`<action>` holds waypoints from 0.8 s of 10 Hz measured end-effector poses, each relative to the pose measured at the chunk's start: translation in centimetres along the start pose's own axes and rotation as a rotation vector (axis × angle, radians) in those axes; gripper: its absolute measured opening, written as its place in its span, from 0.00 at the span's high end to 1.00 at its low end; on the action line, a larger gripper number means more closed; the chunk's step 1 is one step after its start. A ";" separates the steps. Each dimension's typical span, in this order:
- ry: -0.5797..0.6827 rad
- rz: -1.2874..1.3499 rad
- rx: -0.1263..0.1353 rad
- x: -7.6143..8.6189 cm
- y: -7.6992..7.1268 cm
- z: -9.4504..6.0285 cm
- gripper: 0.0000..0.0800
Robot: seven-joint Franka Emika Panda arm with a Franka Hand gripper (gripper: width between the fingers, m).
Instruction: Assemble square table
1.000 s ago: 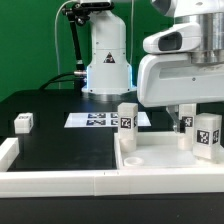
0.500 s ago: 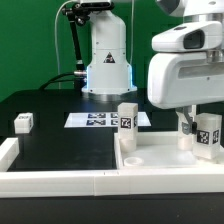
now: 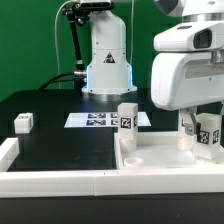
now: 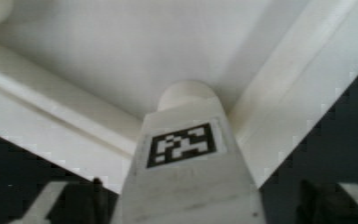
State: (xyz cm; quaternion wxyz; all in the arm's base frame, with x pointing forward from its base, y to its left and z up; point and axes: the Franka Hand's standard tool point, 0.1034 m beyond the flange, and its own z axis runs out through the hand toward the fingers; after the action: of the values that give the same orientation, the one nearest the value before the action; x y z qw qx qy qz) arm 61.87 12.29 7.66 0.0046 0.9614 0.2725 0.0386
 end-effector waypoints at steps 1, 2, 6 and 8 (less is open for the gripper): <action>0.000 0.000 0.000 0.0 0.0 0.0 0.55; 0.000 0.002 0.000 0.0 0.0 0.0 0.64; 0.001 0.136 0.003 0.0 0.0 0.0 0.64; 0.000 0.272 0.004 -0.1 0.1 0.0 0.64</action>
Offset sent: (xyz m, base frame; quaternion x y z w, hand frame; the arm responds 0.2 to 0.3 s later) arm 0.0000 0.0000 0.0000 0.0000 0.0000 0.0000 1.0000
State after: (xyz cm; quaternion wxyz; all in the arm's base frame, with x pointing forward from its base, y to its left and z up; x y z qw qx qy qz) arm 61.85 12.21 7.63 -0.0027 0.9895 0.1396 0.0380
